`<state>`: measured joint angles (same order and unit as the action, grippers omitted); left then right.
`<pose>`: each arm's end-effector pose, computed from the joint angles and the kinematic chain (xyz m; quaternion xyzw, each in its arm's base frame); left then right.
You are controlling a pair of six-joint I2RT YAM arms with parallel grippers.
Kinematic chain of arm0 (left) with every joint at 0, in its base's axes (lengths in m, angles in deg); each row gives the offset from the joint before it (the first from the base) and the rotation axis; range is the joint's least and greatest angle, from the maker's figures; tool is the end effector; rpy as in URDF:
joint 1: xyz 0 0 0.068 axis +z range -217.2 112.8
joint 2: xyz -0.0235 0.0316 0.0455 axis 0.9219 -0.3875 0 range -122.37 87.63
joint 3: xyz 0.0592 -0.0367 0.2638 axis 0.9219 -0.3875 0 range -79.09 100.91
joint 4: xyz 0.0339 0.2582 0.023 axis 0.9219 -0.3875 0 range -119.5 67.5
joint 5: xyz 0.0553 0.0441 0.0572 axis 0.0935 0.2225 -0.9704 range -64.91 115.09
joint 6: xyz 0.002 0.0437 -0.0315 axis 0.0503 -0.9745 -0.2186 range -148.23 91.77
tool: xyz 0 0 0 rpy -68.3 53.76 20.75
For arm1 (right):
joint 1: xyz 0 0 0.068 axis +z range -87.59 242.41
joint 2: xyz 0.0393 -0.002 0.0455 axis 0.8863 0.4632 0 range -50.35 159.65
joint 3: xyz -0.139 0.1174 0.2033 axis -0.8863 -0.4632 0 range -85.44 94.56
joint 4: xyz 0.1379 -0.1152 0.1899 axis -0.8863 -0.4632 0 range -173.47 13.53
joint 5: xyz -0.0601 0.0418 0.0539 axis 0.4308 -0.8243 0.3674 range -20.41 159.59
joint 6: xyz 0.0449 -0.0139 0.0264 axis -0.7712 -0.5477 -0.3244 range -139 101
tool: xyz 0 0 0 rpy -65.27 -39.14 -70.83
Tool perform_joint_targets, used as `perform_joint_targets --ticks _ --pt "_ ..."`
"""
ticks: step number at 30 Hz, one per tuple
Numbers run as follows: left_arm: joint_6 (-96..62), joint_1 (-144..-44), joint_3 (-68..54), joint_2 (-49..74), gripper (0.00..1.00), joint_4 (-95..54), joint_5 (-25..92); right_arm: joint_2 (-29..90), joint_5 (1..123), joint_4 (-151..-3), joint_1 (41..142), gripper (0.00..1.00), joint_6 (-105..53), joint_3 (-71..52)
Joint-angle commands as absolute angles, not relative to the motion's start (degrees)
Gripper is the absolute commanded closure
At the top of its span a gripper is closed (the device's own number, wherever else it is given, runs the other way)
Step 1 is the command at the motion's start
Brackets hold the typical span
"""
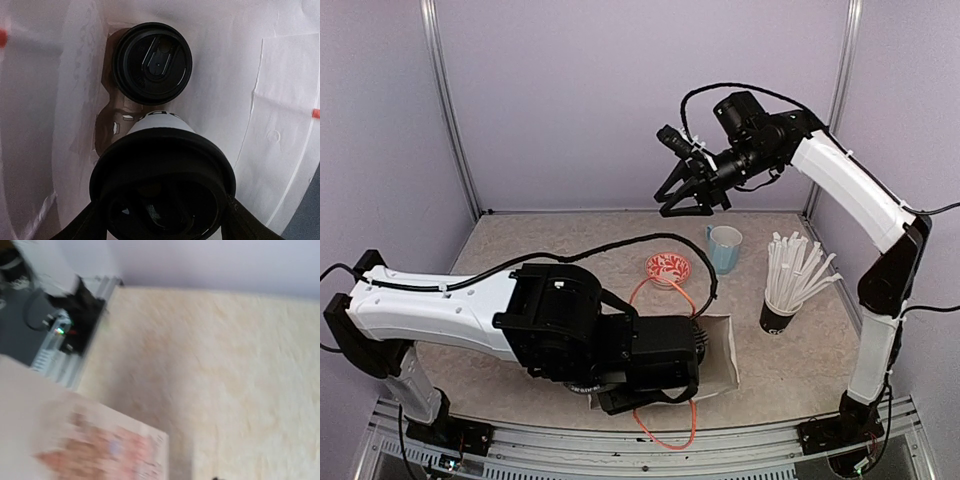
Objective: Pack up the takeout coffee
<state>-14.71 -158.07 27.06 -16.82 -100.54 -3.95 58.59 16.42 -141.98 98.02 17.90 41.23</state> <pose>0.0119 -0.3541 0.3343 0.5773 0.7691 0.0616 0.2673 0.2962 0.2473 0.4244 -0.6234 0.5774 0.4138 0.3268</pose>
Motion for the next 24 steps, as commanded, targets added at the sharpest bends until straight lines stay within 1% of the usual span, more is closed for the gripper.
perform_joint_targets --ticks 1,4,7,12,20,24 --pt "-15.18 -159.79 28.37 -19.76 0.43 -100.80 -5.88 65.89 21.19 -139.84 97.65 0.58 15.70 42.21" --pt "-14.50 -160.56 28.49 -20.53 0.43 -100.76 -6.95 69.76 23.09 -139.38 97.90 0.62 14.84 43.82" --pt "-13.94 -161.35 28.85 -21.14 0.43 -100.75 -8.47 71.45 25.34 -137.64 98.80 0.64 14.62 42.19" --pt "-14.16 -162.37 29.75 -22.26 0.43 -100.75 -10.26 72.83 29.56 -133.30 101.14 0.64 14.18 38.52" --pt "-14.17 -162.74 30.14 -20.52 0.43 -100.75 -11.05 75.44 30.84 -132.19 103.15 0.64 15.63 36.56" --pt "-13.64 -162.57 27.51 -19.76 0.44 -100.74 -11.95 75.86 30.76 -131.84 104.02 0.64 15.62 35.67"
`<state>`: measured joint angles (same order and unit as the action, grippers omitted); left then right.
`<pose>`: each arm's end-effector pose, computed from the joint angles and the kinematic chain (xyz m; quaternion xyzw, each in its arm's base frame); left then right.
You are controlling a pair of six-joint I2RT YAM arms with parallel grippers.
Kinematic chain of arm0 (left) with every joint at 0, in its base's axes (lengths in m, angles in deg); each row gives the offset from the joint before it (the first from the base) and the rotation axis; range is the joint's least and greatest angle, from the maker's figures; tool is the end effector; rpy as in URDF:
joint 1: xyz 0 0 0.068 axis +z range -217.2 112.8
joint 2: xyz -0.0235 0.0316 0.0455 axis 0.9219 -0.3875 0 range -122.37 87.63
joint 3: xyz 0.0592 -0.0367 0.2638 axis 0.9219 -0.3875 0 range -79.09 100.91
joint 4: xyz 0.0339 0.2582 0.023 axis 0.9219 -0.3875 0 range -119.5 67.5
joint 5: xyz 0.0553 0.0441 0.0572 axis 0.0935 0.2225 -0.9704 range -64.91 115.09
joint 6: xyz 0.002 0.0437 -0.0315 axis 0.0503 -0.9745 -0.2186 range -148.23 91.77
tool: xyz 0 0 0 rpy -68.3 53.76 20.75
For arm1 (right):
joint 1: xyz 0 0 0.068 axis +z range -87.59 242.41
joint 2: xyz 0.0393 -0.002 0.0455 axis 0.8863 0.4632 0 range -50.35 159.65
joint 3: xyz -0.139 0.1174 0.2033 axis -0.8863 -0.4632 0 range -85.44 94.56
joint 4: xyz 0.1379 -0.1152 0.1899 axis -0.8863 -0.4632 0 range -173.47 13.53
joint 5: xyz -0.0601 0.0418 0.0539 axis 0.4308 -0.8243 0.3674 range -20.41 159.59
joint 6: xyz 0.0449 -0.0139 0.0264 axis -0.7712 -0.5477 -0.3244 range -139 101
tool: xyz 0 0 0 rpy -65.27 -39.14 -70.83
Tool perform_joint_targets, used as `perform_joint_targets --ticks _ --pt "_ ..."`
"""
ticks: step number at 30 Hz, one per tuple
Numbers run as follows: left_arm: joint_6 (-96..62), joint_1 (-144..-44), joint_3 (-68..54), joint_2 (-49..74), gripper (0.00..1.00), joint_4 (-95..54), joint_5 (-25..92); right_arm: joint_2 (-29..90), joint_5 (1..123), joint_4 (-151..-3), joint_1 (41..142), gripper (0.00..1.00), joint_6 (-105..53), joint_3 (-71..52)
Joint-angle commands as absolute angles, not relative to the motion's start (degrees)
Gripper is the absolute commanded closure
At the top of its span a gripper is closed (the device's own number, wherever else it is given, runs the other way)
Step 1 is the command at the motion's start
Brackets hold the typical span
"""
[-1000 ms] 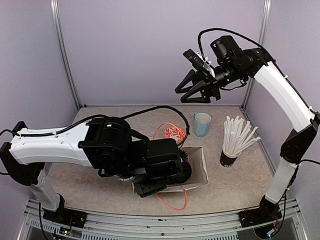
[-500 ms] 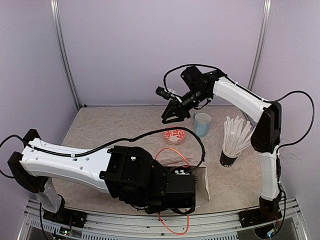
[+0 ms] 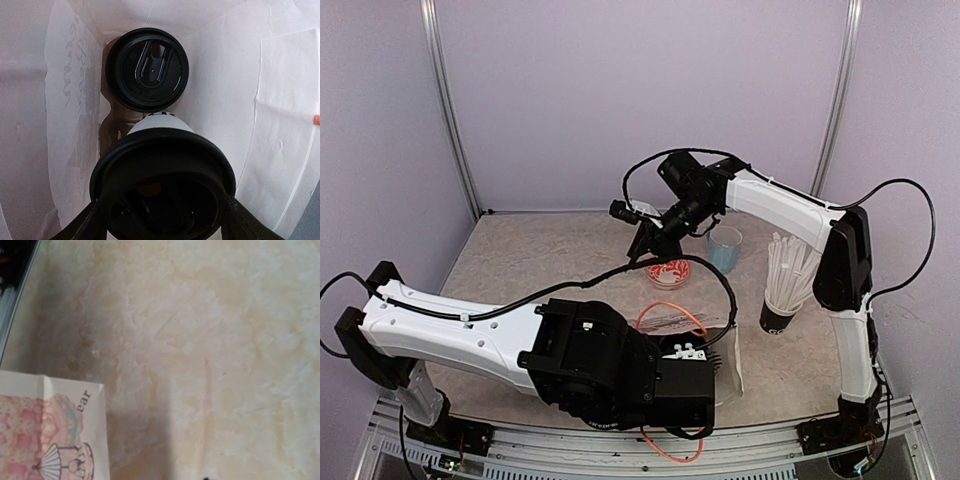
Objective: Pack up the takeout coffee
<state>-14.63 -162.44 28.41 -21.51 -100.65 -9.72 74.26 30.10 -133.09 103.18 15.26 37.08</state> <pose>-0.0137 -0.3719 0.3143 0.6011 0.7367 0.1042 0.2917 0.3409 0.3239 0.2951 -0.6242 0.6634 0.3391 0.2349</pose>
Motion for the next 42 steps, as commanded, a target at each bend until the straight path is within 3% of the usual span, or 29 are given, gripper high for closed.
perform_joint_targets --ticks 1,12,28,42 --pt "-13.38 -162.32 27.03 -19.42 0.44 -100.78 -12.43 75.71 30.60 -131.64 104.13 0.64 15.62 35.22" --pt "-16.28 -162.45 31.74 -18.77 0.46 -100.77 -12.18 74.00 29.36 -130.45 104.82 0.64 16.87 30.86" --pt "-16.02 -161.18 29.80 -19.00 0.49 -100.63 -16.99 73.51 28.80 -129.89 104.86 0.63 17.43 29.26" --pt "-18.41 -158.36 26.10 -20.68 0.48 -98.65 -13.79 71.84 29.13 -129.26 104.83 0.63 17.99 25.32"
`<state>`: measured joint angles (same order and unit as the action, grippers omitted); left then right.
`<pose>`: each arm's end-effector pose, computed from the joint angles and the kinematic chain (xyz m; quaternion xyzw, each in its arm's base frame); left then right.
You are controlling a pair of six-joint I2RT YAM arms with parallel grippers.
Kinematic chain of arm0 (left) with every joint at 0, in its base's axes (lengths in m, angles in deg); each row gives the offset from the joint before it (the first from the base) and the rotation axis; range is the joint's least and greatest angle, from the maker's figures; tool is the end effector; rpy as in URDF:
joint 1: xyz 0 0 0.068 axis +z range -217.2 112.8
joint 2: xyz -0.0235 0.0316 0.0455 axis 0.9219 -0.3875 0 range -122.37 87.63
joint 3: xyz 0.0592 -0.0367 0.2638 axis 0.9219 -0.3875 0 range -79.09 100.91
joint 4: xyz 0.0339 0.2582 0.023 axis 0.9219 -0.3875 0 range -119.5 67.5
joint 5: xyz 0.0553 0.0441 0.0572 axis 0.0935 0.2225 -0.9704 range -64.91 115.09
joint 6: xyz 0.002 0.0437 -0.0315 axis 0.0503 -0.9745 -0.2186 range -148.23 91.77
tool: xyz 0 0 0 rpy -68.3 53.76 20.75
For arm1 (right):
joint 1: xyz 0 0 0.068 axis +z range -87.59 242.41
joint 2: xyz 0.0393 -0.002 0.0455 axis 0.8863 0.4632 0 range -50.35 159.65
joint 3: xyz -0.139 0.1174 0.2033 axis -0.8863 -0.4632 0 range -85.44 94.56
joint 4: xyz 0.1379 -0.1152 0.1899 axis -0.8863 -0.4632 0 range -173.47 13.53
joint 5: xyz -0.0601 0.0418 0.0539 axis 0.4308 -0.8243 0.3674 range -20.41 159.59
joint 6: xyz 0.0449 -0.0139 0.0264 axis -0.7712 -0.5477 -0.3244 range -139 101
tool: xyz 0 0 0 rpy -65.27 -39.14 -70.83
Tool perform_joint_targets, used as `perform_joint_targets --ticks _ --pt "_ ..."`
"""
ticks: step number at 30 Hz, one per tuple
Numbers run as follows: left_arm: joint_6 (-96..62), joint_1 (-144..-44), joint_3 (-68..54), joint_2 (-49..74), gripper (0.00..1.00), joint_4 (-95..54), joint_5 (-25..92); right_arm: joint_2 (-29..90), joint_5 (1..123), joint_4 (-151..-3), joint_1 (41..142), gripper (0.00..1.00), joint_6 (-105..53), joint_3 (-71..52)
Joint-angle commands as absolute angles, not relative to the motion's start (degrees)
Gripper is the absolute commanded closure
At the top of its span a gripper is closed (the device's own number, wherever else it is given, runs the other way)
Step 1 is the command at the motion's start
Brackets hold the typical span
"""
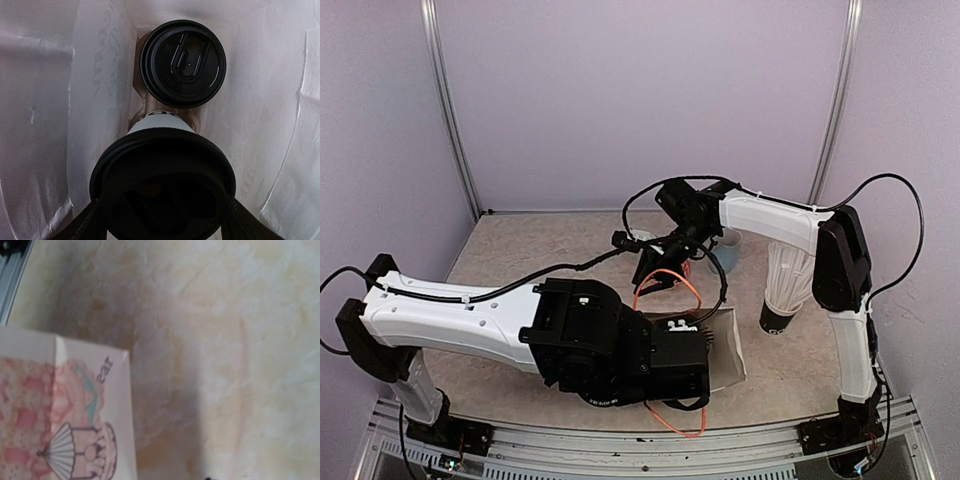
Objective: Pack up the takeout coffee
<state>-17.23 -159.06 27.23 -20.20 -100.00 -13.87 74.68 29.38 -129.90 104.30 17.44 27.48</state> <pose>0.0105 -0.3673 0.3185 0.5842 0.7351 0.1363 0.3158 0.3312 0.3280 0.2449 -0.6361 0.6656 0.3449 0.1827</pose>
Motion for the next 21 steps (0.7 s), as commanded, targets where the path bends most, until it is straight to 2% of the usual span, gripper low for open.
perform_joint_targets --ticks 1,9,21 --pt "-18.85 -158.24 25.50 -20.66 0.48 -98.28 -13.94 71.70 29.09 -129.25 104.81 0.62 18.06 25.04" --pt "-22.07 -158.29 21.69 -23.70 0.48 -100.76 -19.80 71.18 28.06 -128.85 104.86 0.62 18.11 23.48" --pt "-23.63 -156.62 18.56 -22.33 0.48 -93.61 -16.85 69.60 26.42 -126.34 104.87 0.62 15.90 18.83"
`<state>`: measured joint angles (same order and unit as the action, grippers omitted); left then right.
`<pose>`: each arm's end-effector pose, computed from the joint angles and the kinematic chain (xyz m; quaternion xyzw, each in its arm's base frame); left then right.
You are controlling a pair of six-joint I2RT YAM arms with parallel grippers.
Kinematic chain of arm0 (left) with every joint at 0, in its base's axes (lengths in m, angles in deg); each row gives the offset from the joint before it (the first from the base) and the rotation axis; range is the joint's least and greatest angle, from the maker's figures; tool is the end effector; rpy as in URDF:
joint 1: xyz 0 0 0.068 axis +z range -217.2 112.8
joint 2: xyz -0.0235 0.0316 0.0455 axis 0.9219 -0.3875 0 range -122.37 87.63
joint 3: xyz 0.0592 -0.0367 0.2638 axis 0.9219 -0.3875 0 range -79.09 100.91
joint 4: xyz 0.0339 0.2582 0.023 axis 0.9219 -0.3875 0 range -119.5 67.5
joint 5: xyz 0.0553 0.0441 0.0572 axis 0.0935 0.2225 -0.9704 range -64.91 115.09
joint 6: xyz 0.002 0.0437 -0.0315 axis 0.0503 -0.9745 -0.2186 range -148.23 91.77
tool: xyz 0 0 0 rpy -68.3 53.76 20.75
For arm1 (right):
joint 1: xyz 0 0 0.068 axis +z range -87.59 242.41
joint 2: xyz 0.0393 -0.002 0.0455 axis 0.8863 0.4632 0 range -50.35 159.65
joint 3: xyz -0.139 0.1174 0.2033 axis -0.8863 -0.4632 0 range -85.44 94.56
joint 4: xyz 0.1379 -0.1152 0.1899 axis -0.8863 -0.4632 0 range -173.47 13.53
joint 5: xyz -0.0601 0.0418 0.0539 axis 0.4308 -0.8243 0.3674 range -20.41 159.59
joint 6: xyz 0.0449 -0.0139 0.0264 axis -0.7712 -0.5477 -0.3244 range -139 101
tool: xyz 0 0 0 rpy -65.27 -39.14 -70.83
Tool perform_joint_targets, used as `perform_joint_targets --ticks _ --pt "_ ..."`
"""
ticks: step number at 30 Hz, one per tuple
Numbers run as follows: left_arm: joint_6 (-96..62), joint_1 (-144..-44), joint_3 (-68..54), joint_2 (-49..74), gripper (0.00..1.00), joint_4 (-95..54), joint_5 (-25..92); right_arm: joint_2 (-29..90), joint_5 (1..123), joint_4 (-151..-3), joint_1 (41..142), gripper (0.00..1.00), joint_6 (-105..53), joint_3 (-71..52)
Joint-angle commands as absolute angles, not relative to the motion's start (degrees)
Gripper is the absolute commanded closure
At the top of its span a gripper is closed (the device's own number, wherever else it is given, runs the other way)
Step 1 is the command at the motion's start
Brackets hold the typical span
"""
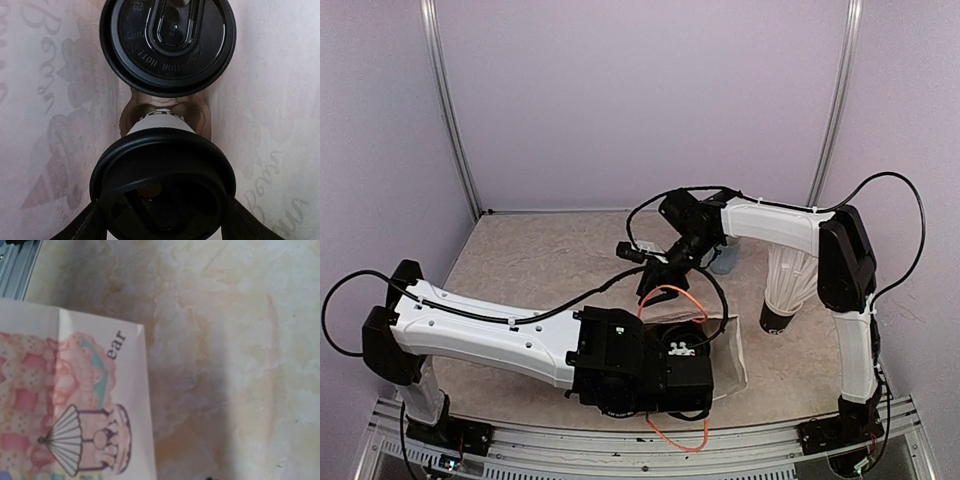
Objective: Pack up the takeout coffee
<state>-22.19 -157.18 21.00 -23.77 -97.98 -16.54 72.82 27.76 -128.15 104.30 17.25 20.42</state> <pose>0.0238 -0.3741 0.2696 0.6174 0.7014 0.2181 0.2816 0.3208 0.3197 0.2251 -0.6294 0.6720 0.3589 0.1528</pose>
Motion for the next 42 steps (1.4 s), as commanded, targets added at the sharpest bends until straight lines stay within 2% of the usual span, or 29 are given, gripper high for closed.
perform_joint_targets --ticks 1,7,17,24,32,42 --pt "-24.11 -156.39 17.72 -21.93 0.48 -92.24 -16.76 69.47 26.55 -126.15 104.89 0.62 15.58 18.53" --pt "-25.91 -154.65 9.98 -17.13 0.48 -84.93 -15.44 69.01 28.44 -125.42 104.98 0.62 15.23 17.50" --pt "-23.98 -153.36 5.03 -13.76 0.48 -84.92 -16.83 68.82 26.05 -126.02 104.89 0.62 14.78 17.06" --pt "-24.76 -150.08 4.86 -11.72 0.48 -81.90 -10.80 68.74 23.89 -128.22 104.26 0.61 15.42 18.35" --pt "-22.21 -143.77 4.92 -11.07 0.48 -82.71 0.90 66.43 22.79 -135.64 99.88 0.59 16.43 25.87" --pt "-19.20 -139.07 7.01 -12.45 0.48 -84.53 10.26 61.80 19.85 -140.42 94.24 0.57 18.95 28.34"
